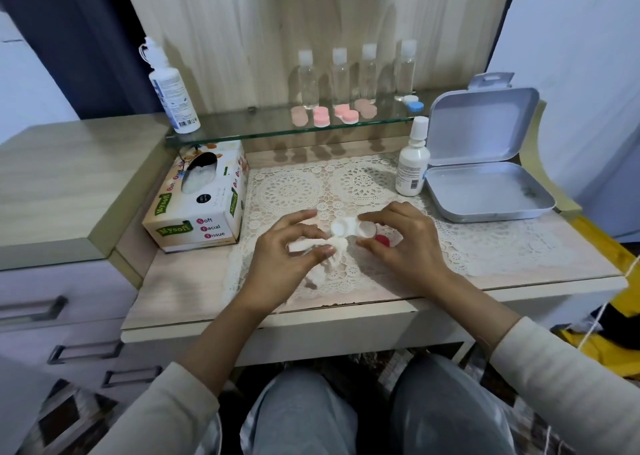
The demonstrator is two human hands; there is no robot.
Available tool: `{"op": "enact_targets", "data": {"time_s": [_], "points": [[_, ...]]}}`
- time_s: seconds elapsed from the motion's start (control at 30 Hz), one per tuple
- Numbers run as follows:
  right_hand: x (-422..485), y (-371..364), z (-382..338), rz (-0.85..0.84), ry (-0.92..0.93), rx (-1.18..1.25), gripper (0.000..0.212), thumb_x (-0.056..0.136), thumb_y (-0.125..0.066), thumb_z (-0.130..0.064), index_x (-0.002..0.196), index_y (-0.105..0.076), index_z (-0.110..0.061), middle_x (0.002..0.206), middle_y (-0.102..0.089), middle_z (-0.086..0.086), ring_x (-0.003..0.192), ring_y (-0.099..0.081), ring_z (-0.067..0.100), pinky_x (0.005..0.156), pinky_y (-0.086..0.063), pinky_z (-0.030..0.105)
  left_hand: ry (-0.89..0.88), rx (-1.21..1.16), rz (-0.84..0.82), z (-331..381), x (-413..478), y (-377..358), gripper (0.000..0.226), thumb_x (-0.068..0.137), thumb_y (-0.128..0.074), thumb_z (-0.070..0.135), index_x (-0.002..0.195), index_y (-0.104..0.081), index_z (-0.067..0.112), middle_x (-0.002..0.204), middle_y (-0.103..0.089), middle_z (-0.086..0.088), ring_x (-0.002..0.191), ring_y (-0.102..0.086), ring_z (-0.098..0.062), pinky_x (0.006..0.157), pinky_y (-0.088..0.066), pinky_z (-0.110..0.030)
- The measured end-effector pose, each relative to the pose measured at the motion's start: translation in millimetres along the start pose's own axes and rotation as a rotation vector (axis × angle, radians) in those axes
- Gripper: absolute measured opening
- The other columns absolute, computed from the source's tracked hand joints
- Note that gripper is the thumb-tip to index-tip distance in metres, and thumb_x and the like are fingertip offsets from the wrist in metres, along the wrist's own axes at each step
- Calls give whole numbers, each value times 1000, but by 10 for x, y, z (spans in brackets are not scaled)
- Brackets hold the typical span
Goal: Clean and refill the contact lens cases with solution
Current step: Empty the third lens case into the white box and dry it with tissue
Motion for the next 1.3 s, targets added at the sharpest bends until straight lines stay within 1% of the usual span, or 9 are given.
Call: {"op": "enact_targets", "data": {"time_s": [0.1,0.27,0.47,0.57,0.67,0.8,0.93,1.1,1.3], "points": [[16,-6,-109,5,69,-13,25,65,-74,-25,85,-72,-11,75,-66,2,68,-59,24,62,-45,29,127,-184,-44,22,54,-31,13,70,-73,8,80,-70,15,120,-60,6,108,-58,-5,78,-54,-24],[-8,-5,-190,-38,48,75,23,71,-62,-27,86,-73,-14,83,-69,1,78,-61,19,66,-51,34,166,-222,-42,77,59,-74,12,73,-71,8,82,-71,16,79,-72,7,74,-65,-5,65,-49,-16],[-70,22,-259,-117,-136,287,32,65,-70,-44,84,-74,-18,103,-67,-8,98,-60,8,85,-47,26,195,-208,-27,25,13,-79,17,65,-73,20,82,-72,18,80,-73,5,75,-67,-11,66,-53,-22],[-43,2,-267,-85,-192,327,14,68,-79,-23,74,-73,-12,97,-65,-8,97,-61,15,84,-48,33,208,-207,-37,26,10,-88,20,65,-73,17,85,-72,17,84,-73,4,80,-68,-12,71,-53,-21],[-28,42,-249,-80,-196,307,8,70,-78,-9,71,-71,-11,95,-66,-7,98,-59,17,85,-42,26,245,-250,-26,17,8,-55,26,66,-73,14,93,-71,13,88,-73,-4,80,-69,-16,68,-55,-25],[-15,184,-146,-62,-199,270,16,77,-70,-6,78,-60,-19,92,-67,-3,89,-61,14,78,-48,23,264,-309,45,2,33,10,30,63,-70,26,92,-71,17,88,-73,-7,88,-66,-23,79,-53,-37],[18,323,-6,-57,-211,218,20,82,-63,-2,80,-52,-18,69,-57,2,63,-55,10,63,-49,15,236,-298,37,24,38,29,24,61,-71,24,84,-75,30,91,-62,-32,86,-59,-30,87,-49,-46],[78,446,43,-26,-179,86,24,76,-70,1,89,-58,-15,62,-53,0,55,-50,1,53,-39,12,235,-348,43,-5,59,-64,44,62,-71,13,104,-64,26,101,-69,-7,93,-66,-20,82,-53,-31],[87,307,-83,33,59,-34,23,64,-78,2,75,-58,0,67,-51,0,54,-39,5,50,-37,16,262,-343,3,-90,16,-200,35,69,-70,-4,100,-64,11,100,-68,-10,93,-67,-22,78,-56,-26]]}}
Point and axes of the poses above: each hand's wrist, its own x-axis towards the middle knuckle, its own y-axis out of the back of the hand, z = x × y, the point moved 1 cm from there along x, towards the middle knuckle
